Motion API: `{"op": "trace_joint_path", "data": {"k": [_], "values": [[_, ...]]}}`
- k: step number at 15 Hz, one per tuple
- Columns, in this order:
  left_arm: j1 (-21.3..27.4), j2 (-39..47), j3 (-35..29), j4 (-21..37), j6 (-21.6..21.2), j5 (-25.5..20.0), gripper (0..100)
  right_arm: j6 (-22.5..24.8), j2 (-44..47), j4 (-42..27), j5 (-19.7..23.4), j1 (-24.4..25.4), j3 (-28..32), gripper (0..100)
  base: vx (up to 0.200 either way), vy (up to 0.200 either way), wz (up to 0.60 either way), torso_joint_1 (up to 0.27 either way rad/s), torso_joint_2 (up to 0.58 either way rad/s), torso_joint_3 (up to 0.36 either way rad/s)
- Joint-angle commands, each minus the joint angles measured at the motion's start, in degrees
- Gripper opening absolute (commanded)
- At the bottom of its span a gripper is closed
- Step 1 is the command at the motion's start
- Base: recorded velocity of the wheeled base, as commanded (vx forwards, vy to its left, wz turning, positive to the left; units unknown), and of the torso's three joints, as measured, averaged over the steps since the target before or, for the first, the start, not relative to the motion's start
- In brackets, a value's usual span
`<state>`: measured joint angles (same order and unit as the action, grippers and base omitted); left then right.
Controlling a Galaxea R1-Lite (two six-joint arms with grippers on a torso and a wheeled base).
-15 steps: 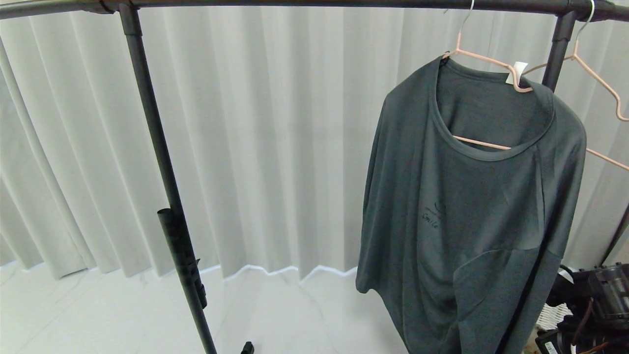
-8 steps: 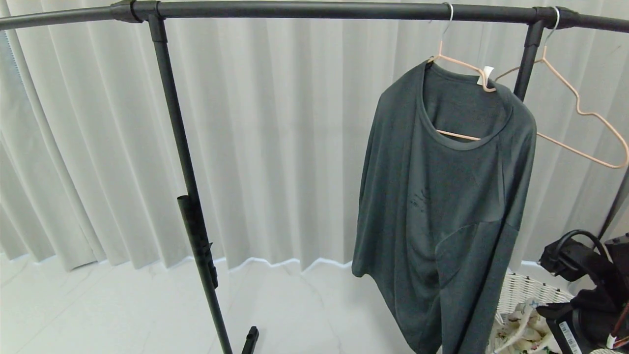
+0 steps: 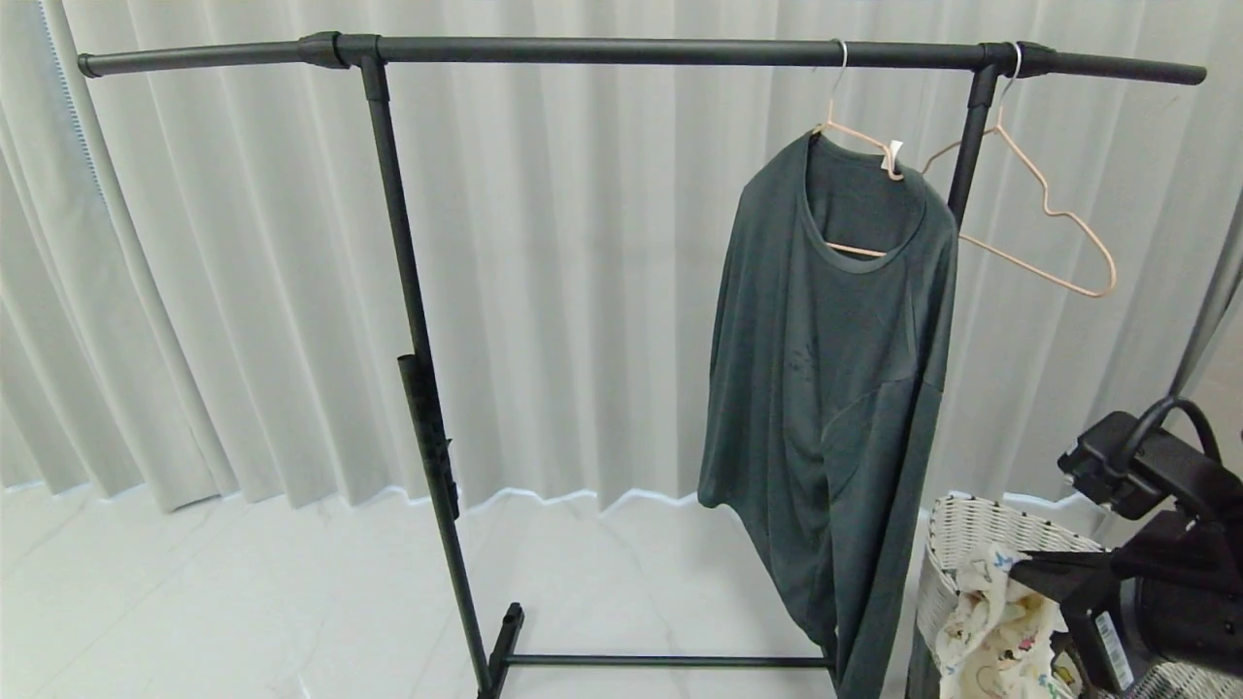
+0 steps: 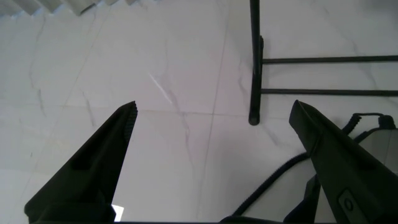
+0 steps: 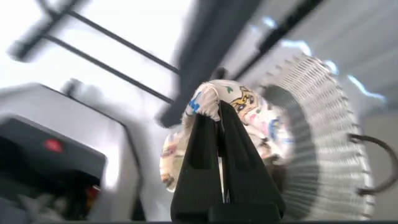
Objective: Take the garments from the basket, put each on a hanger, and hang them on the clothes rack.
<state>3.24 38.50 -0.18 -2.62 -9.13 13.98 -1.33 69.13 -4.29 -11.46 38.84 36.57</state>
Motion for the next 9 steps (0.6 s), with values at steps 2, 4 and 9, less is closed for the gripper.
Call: {"op": "trace_joint_path", "data": {"k": [2,4,9], "values": [[0.01,0.09,0.01,-0.02,-0.01,-0.01,100,-11.94,6.54,0.07,-0.05,10.73,9.75,0,0.0,0.0,0.0,0.0,0.0,0.0],[0.01,0.09,0.01,-0.02,-0.01,-0.01,100,-13.35,9.35,0.25,-0.05,12.23,13.44,0,0.0,0.0,0.0,0.0,0.0,0.0],[7.22,-10.9,-1.93,-0.1,-0.54,-6.16,100,-13.44,15.68,0.69,0.12,12.4,24.25,0,0.0,0.0,0.0,0.0,0.0,0.0]]}}
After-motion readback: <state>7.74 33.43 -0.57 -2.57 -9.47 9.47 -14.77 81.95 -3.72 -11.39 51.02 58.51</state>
